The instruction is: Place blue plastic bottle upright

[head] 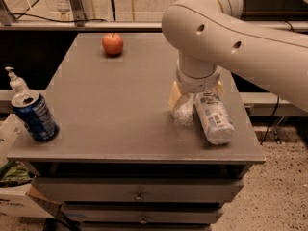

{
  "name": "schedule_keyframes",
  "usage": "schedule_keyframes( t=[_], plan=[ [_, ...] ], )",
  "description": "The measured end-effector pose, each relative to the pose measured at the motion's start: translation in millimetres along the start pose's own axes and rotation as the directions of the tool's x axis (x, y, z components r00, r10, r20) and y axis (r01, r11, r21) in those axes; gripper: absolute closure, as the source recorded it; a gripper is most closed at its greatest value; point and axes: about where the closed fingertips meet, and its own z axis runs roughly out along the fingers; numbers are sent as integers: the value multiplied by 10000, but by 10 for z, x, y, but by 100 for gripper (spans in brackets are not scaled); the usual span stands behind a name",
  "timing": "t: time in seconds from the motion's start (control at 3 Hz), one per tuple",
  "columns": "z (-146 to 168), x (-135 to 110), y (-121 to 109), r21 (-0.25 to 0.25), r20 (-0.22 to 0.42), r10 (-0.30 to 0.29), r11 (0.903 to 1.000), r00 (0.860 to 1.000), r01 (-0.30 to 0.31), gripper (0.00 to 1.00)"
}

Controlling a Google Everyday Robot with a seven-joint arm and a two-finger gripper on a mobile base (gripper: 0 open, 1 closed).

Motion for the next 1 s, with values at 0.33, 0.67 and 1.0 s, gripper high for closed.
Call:
schedule_keyframes(
  t=[0.33, 0.67, 1.0],
  plan=[
    [42, 23, 36, -55, -9, 7, 10000, 10000, -7, 55],
    [-273, -220, -2, -773, 725, 152, 9970, 9973, -96, 100],
    [-711, -522, -107, -1550, 1600, 315, 9879, 9866, -64, 100]
  ],
)
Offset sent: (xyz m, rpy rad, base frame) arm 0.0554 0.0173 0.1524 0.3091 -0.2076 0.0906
